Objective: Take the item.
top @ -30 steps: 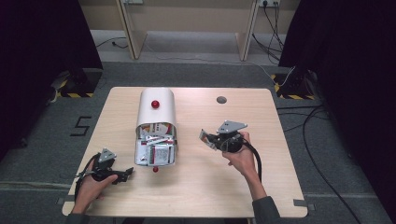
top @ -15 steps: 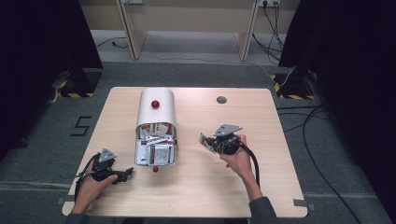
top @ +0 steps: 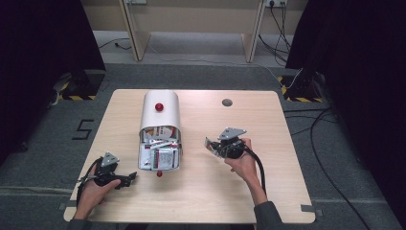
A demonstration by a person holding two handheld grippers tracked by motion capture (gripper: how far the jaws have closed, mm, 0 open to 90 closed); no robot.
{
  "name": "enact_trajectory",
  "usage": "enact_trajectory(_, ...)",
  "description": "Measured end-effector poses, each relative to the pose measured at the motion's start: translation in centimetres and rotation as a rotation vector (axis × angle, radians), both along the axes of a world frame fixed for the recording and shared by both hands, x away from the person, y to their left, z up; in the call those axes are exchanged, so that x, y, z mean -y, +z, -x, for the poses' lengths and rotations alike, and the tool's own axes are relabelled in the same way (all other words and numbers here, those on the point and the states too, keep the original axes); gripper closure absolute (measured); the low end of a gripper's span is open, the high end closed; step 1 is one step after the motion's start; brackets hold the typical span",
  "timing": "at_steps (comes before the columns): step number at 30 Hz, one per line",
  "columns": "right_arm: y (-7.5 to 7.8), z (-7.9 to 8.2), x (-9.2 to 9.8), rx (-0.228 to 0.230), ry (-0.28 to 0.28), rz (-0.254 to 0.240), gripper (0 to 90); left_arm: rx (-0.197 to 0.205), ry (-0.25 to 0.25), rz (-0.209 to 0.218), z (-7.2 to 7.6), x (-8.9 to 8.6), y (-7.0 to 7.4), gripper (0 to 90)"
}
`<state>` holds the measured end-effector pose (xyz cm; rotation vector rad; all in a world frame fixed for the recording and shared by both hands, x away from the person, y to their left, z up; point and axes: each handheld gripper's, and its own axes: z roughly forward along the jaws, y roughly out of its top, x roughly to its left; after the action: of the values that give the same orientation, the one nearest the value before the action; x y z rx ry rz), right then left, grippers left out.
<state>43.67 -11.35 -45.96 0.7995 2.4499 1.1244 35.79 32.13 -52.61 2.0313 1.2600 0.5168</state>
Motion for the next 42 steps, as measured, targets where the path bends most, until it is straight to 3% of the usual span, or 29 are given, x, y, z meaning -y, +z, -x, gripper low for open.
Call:
enact_trajectory(23, -1.6, -1.0, 0.2, -0.051, -0.023, 0.03, 88.7, 0.0, 0.0, 0.0, 0.0, 0.0, 0.0, 0.0)
enact_trajectory(37, -1.6, -1.3, 0.7, -0.019, -0.092, 0.11, 70.3, 0.0, 0.0, 0.0, 0.0, 0.0, 0.0, 0.0)
enact_trajectory(42, -1.4, -1.4, 1.0, -0.01, -0.117, 0.106, 67.4, 0.0, 0.0, 0.0, 0.0, 0.0, 0.0, 0.0)
